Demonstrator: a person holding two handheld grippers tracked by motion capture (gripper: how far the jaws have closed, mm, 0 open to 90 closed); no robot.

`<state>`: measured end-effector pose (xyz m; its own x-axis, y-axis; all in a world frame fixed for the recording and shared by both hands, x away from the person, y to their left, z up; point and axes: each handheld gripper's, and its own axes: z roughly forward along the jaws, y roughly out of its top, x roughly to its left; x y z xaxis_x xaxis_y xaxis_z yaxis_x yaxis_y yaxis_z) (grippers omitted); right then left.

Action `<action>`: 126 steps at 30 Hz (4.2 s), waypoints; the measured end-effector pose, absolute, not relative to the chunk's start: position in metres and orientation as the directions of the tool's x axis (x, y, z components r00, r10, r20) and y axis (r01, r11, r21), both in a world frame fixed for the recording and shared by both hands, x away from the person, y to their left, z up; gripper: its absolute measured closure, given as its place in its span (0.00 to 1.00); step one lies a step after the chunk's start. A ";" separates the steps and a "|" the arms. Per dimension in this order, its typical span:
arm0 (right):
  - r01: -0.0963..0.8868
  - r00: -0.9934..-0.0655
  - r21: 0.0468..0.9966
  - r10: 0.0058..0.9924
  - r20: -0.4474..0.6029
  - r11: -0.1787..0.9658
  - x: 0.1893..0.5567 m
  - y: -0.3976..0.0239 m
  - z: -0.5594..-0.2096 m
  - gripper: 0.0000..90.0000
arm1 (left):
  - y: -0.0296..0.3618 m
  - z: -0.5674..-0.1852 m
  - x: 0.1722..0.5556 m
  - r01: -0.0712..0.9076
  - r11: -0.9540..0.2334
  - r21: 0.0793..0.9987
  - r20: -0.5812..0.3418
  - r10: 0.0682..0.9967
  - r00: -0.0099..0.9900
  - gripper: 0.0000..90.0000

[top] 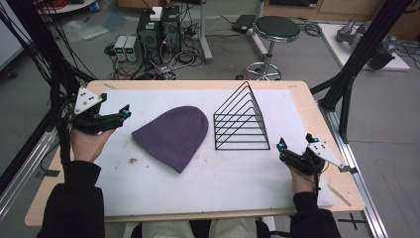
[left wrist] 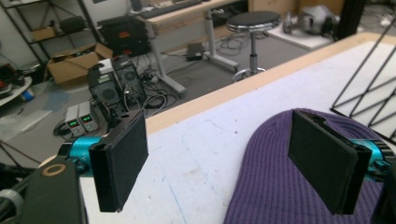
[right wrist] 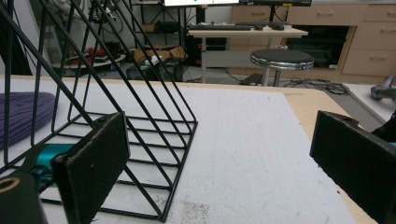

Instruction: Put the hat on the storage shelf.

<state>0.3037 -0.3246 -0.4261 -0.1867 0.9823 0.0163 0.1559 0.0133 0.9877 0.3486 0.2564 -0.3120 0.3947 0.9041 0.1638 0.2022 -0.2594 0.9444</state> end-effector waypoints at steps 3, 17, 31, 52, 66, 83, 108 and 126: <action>0.157 -0.188 0.987 0.982 0.018 0.012 0.304 -0.324 -0.426 0.05 | 0.251 -0.304 0.358 0.228 -0.301 0.926 0.179 0.881 0.437 0.23; 0.160 -0.198 0.987 0.980 0.010 0.022 0.304 -0.323 -0.427 0.05 | 0.212 -0.288 0.405 0.276 -0.454 0.847 0.227 0.780 0.583 0.22; 0.165 -0.205 0.986 0.979 -0.002 0.037 0.305 -0.322 -0.428 0.05 | 0.170 -0.286 0.444 0.269 -0.521 0.810 0.238 0.712 0.661 0.22; 0.158 -0.202 0.986 0.979 -0.019 0.052 0.305 -0.323 -0.428 0.05 | 0.106 -0.303 0.493 0.265 -0.679 0.684 0.233 0.548 0.803 0.22; 0.157 -0.198 0.986 0.980 -0.023 0.055 0.305 -0.324 -0.428 0.05 | 0.087 -0.339 0.526 0.286 -0.782 0.553 0.262 0.489 0.832 0.22; 0.152 -0.205 0.987 0.979 -0.023 0.055 0.303 -0.327 -0.428 0.05 | 0.086 -0.385 0.552 0.388 -0.815 0.431 0.232 0.515 0.825 0.23; 0.162 -0.202 0.986 0.979 -0.017 0.051 0.304 -0.329 -0.429 0.04 | 0.097 -0.411 0.567 0.504 -0.774 0.383 0.051 0.562 0.825 0.24; 0.161 -0.202 0.986 0.979 -0.012 0.046 0.304 -0.328 -0.429 0.05 | 0.103 -0.414 0.571 0.542 -0.742 0.395 -0.066 0.565 0.822 0.40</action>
<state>0.3041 -0.3279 -0.4290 -0.2025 0.9792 -0.0123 0.1615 0.0457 0.9858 0.5713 0.1034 -0.4143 0.8223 0.5651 -0.0661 0.5417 -0.7420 0.3949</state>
